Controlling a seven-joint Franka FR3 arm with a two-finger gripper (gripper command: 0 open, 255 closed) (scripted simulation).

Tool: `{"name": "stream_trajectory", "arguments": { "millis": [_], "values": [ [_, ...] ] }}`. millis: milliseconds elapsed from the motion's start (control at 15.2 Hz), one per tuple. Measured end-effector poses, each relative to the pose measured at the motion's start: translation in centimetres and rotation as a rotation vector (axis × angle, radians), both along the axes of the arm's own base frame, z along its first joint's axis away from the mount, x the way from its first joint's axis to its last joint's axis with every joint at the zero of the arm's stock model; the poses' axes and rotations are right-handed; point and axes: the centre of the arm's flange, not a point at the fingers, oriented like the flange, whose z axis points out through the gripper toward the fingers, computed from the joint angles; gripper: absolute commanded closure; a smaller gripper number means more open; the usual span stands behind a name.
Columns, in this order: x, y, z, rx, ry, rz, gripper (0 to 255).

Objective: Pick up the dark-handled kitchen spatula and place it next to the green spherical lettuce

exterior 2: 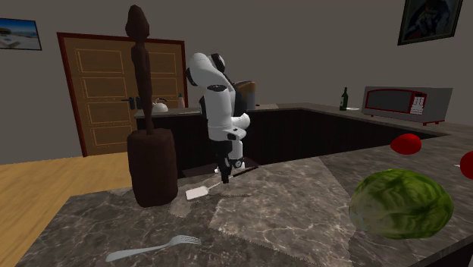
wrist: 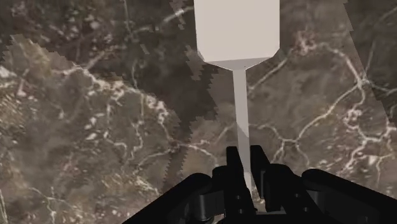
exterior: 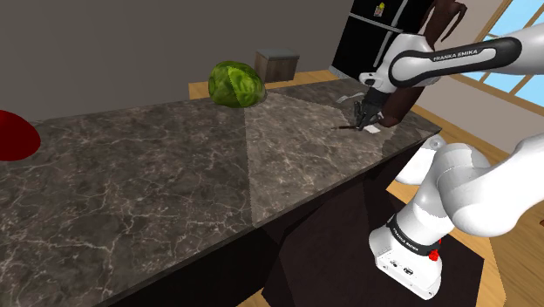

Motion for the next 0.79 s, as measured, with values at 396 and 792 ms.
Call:
{"name": "stream_trajectory", "arguments": {
  "millis": [396, 792],
  "values": [
    [0.0, -0.1, 3.3, 0.000, 0.000, 0.000, 255],
    [0.0, -0.2, 6.4, 0.000, 0.000, 0.000, 255]
  ]
}}
